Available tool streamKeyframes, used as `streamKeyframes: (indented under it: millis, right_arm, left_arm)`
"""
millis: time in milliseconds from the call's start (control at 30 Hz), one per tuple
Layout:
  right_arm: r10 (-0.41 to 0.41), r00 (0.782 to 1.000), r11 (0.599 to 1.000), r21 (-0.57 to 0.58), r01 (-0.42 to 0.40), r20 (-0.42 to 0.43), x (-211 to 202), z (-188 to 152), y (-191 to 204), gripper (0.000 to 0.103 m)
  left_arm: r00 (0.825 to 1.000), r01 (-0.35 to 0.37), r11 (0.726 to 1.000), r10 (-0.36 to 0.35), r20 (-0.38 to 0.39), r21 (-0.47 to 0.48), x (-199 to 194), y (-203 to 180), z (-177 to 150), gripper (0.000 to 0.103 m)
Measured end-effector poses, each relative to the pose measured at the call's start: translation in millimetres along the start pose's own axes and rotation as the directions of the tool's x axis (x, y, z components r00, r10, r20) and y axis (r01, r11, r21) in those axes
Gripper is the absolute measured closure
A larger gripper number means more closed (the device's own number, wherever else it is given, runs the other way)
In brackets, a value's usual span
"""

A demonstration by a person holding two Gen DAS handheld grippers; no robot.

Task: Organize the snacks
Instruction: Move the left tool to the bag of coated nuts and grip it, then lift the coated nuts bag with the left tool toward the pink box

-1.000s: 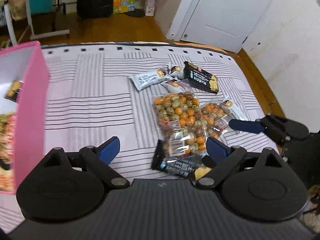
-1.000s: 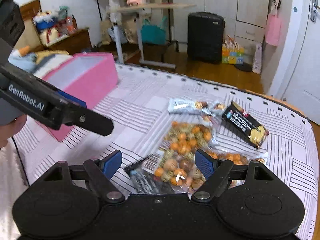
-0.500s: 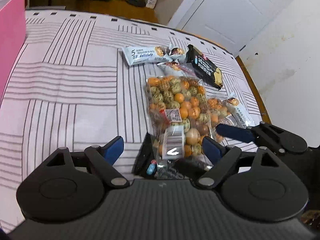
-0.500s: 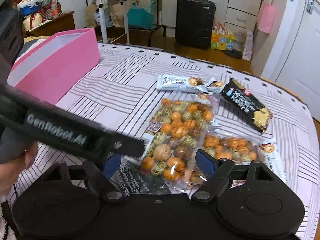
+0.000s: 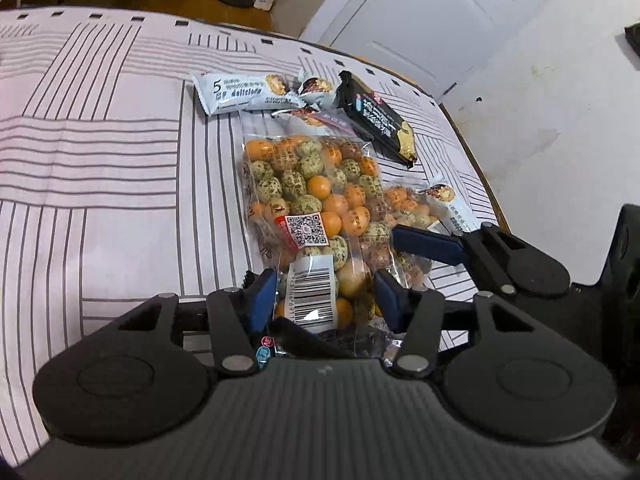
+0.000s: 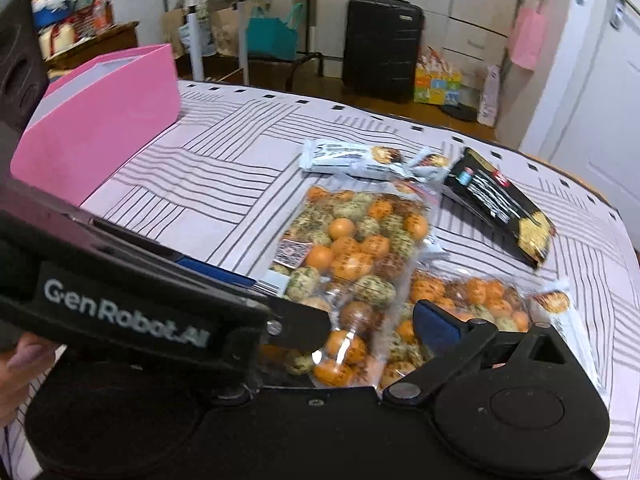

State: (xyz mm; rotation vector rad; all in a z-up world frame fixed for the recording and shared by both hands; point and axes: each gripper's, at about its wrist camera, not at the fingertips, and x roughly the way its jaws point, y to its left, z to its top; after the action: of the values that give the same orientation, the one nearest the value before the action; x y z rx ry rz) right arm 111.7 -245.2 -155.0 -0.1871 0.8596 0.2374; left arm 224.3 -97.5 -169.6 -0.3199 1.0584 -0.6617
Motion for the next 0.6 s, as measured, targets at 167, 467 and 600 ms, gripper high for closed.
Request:
streamKeyframes:
  millis: [167,467,600]
  right_arm:
    - [-0.032,0.999,0.999,-0.042,0.032,0.004,8,0,10,0.000]
    - [-0.039,0.999,0.997,-0.061,0.041,0.033,1,-3,16,0.003]
    - [-0.054,0.998,0.994,-0.091,0.057,0.043,-3,-4,25,0.007]
  left_arm:
    - [0.999,0.023,0.997,-0.026,-0.039,-0.071,9,10,8,0.046]
    - [1.000,0.024,0.999,-0.024,-0.006,0.023,3,-2,1,0.046]
    - [1.000,0.021,0.999,-0.020,-0.009,0.028,-1,-6,0,0.046]
